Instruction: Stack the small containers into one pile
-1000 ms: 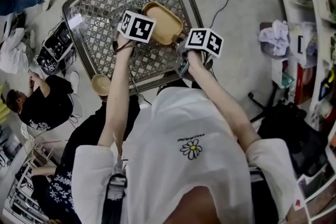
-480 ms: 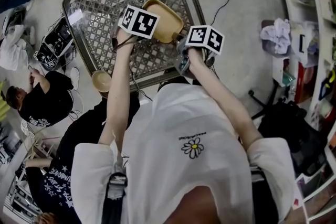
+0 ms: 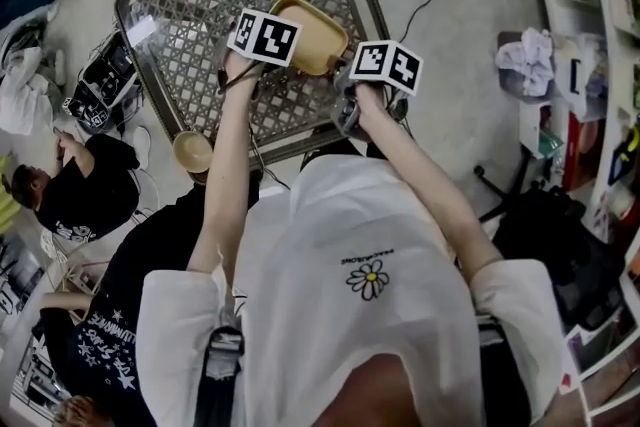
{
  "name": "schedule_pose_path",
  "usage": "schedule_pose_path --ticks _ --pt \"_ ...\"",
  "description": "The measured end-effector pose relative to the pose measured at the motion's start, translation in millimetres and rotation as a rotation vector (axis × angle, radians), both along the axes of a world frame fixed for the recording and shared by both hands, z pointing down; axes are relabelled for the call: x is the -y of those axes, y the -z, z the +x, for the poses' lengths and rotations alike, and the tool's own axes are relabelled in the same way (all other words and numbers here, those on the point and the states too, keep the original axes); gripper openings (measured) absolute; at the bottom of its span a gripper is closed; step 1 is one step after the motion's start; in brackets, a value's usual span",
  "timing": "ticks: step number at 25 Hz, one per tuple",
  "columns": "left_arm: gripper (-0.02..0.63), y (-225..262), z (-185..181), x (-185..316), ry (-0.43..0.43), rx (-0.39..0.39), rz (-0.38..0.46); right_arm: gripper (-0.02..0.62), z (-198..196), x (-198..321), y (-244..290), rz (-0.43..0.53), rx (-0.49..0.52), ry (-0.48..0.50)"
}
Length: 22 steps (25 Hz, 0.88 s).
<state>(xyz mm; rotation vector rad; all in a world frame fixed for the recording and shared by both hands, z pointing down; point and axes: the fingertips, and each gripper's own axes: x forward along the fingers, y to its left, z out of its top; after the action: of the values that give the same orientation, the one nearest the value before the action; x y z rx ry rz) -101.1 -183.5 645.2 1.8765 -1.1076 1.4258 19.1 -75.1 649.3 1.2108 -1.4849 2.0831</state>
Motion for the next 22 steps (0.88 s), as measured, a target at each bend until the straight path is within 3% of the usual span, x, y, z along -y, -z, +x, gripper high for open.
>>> schedule_pose_path --ticks 3,8,16,19,22 --pt "0.049 -1.0 0.7 -0.7 0.005 0.004 0.004 0.055 -2.5 0.1 1.5 0.013 -0.006 0.017" --pt "0.106 -0.6 3.2 -2.7 0.014 0.002 0.010 0.154 -6.3 -3.3 3.0 0.020 0.012 0.033" --pt "0.112 18.4 3.9 1.0 0.045 -0.020 0.062 0.181 20.8 3.7 7.0 0.050 -0.039 -0.009" --pt "0.114 54.7 7.3 18.9 0.091 -0.072 0.161 0.181 43.8 34.1 31.4 0.150 -0.070 -0.024" --pt "0.112 117.2 8.0 41.4 0.172 -0.136 0.319 0.179 65.6 82.9 92.2 0.402 -0.155 -0.008"
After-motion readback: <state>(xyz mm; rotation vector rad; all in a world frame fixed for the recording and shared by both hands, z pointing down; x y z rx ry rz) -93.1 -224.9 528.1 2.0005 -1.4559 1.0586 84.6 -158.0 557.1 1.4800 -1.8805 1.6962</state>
